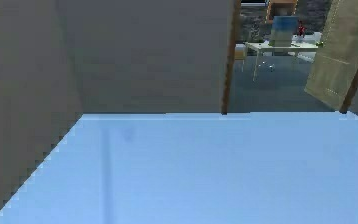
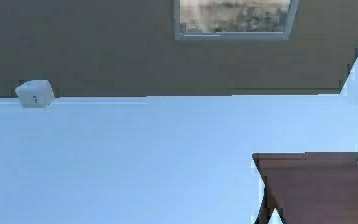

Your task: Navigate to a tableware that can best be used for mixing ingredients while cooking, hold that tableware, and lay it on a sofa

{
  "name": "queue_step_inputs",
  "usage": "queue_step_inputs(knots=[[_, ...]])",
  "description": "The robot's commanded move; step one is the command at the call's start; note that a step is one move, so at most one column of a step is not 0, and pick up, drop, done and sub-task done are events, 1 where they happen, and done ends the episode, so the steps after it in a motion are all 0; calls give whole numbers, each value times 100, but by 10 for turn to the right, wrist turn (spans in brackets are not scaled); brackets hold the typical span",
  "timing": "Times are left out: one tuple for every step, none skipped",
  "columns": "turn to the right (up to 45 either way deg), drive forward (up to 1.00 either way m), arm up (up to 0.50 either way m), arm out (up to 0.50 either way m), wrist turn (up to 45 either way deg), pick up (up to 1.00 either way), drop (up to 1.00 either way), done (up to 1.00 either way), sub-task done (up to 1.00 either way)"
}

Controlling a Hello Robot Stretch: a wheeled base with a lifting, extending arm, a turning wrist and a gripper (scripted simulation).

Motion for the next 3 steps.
queue_step_inputs(knots=[[450,0,0,0,0,0,0,0,0],[300,0,0,0,0,0,0,0,0],[0,0,50,0,0,0,0,0,0]])
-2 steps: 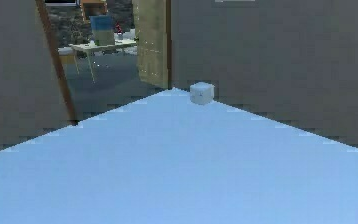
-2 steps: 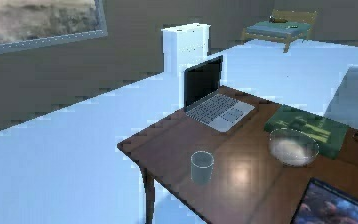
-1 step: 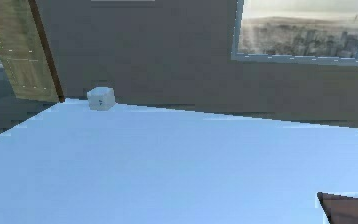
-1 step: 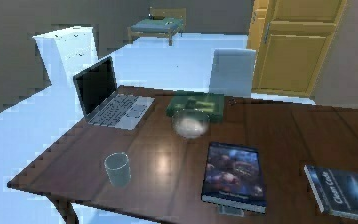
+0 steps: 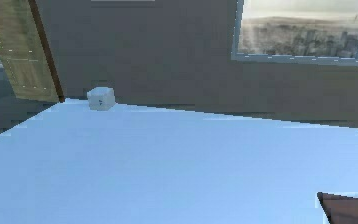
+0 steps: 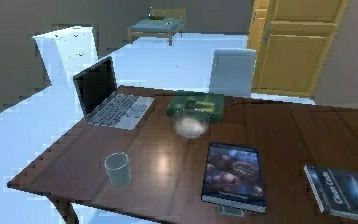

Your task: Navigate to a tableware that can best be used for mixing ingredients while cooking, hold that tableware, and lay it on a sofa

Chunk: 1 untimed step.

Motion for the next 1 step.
queue_step_inputs(knots=[[0,0,38,0,0,0,0,0,0]])
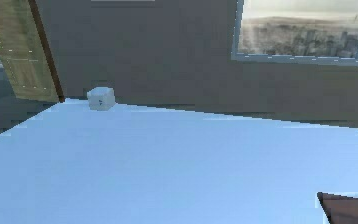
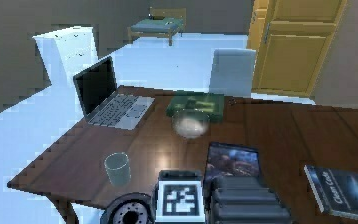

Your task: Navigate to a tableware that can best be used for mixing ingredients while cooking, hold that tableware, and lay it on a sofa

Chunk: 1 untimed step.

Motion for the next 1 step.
queue_step_inputs(knots=[[0,0,0,50,0,0,0,0,0]])
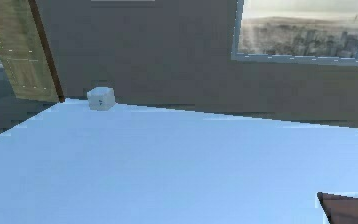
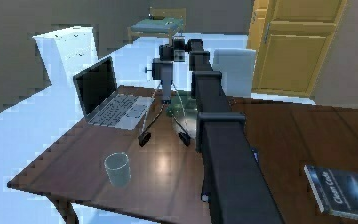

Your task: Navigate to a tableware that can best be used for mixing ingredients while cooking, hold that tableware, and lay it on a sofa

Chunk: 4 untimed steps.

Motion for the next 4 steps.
queue_step_inputs(knots=[[0,0,0,0,450,0,0,0,0],[0,0,0,0,450,0,0,0,0],[0,0,0,0,450,0,0,0,0],[0,0,0,0,450,0,0,0,0]])
